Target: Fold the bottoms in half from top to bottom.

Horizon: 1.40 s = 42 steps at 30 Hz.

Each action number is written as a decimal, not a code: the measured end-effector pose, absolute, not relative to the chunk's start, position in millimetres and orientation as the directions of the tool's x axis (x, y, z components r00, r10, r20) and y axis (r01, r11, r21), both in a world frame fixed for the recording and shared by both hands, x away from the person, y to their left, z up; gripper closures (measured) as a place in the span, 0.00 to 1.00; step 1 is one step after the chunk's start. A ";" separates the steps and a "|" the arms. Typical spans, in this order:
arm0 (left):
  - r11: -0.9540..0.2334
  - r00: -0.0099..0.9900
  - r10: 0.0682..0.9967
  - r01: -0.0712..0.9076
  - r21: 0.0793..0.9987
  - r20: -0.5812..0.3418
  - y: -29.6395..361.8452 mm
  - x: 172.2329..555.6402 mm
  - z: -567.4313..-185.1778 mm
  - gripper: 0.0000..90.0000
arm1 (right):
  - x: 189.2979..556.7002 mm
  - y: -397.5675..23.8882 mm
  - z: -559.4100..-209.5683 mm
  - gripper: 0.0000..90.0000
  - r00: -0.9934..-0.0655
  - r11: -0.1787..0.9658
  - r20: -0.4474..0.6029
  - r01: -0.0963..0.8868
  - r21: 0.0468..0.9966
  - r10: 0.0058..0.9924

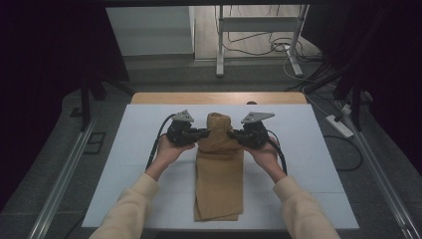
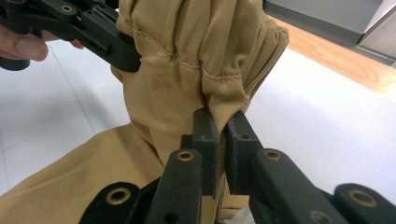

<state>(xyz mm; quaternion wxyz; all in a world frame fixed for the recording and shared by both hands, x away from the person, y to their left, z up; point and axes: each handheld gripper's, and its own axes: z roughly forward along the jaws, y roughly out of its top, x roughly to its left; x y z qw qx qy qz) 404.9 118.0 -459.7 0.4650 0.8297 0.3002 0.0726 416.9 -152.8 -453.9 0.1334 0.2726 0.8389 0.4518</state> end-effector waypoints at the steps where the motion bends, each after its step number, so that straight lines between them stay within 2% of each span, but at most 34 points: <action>1: -0.387 0.810 0.565 0.431 0.815 -0.160 118.1 403.9 -460.4 0.94 | 415.8 -152.9 -454.7 0.93 -0.816 0.439 0.027 0.339 0.832 0.578; 42: -0.415 0.831 0.518 0.453 0.789 -0.205 114.7 362.7 -490.1 0.94 | 372.0 -159.3 -488.8 0.93 -0.837 0.436 0.090 0.370 0.820 0.540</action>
